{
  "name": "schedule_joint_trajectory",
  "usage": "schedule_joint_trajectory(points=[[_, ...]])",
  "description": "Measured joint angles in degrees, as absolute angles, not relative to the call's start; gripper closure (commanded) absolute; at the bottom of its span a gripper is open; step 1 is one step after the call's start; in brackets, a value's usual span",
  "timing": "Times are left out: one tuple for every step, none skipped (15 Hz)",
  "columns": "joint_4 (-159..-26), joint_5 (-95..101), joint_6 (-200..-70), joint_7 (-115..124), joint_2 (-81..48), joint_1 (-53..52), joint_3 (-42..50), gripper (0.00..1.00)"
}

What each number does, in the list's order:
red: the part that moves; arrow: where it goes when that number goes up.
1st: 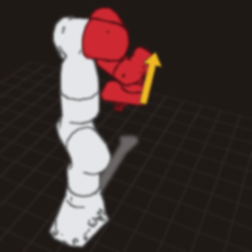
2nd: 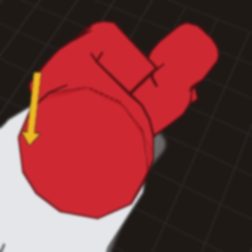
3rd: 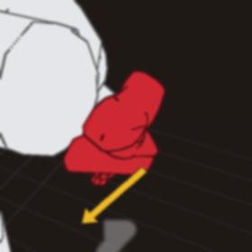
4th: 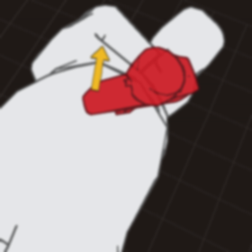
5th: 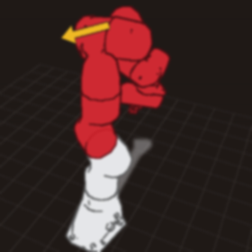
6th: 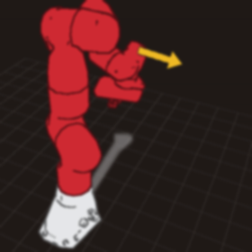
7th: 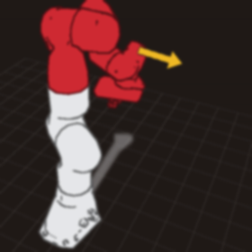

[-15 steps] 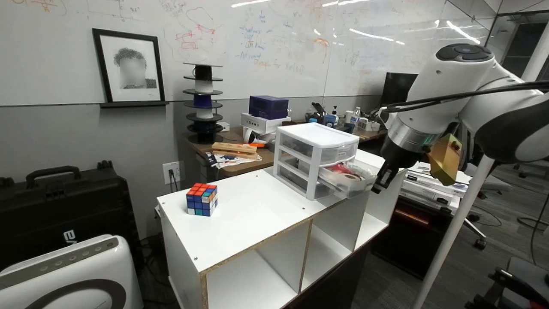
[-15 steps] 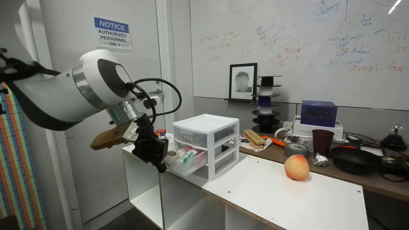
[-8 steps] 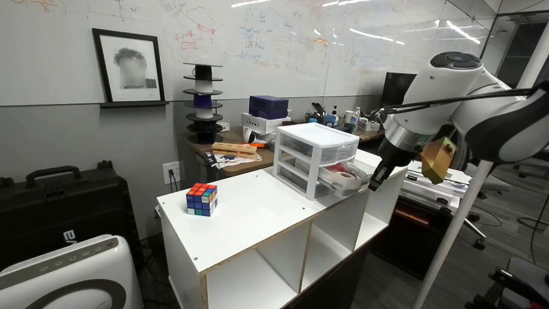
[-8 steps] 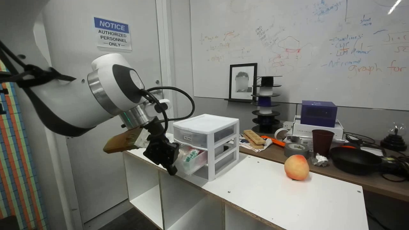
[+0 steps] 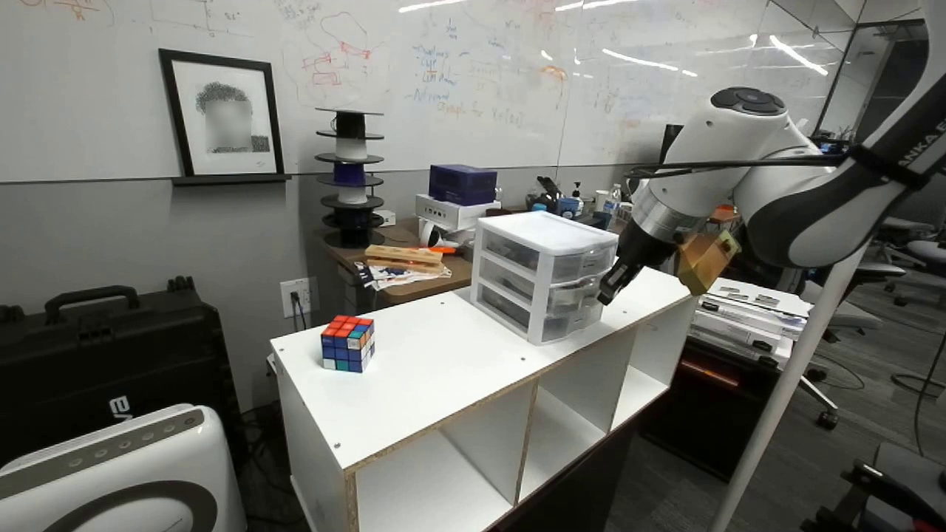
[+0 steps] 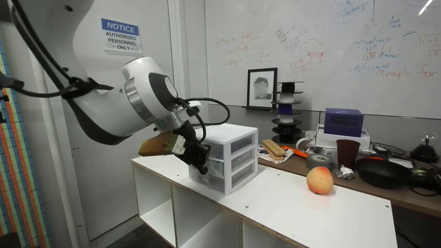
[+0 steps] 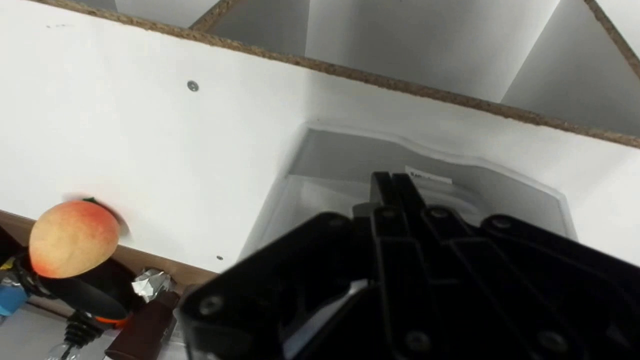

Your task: Put the tape and the plastic into the drawer then close the drawer.

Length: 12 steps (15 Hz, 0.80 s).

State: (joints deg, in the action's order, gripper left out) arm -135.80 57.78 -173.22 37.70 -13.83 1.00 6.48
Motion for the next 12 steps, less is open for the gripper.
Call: schedule_joint_trajectory(points=[[-134.71, 57.35, -173.54, 37.71, -14.61, 1.00, 6.46, 0.94], [-133.77, 57.01, -173.69, 37.71, -15.32, 1.00, 6.43, 0.94], [-133.42, 56.86, -173.70, 37.72, -15.63, 1.00, 6.43, 0.94], [-133.36, 56.80, -173.70, 37.73, -15.69, 1.00, 6.43, 0.94], [-133.40, 56.78, -173.70, 37.73, -15.69, 1.00, 6.43, 0.94], [-133.45, 56.72, -173.70, 37.72, -15.68, 1.02, 6.39, 0.94], [-133.52, 56.68, -173.70, 37.68, -15.67, 1.05, 6.33, 0.94], [-133.78, 56.39, -173.71, 37.32, -15.64, 1.21, 6.06, 0.94], [-134.30, 55.59, -173.71, 36.44, -15.71, 1.56, 5.42, 0.94], [-135.38, 54.03, -173.71, 34.69, -15.66, 2.23, 4.30, 0.93], [-137.15, 51.90, -173.70, 32.36, -15.38, 3.22, 2.75, 0.93], [-139.46, 49.41, -173.71, 29.77, -14.78, 4.51, 0.88, 0.93]])
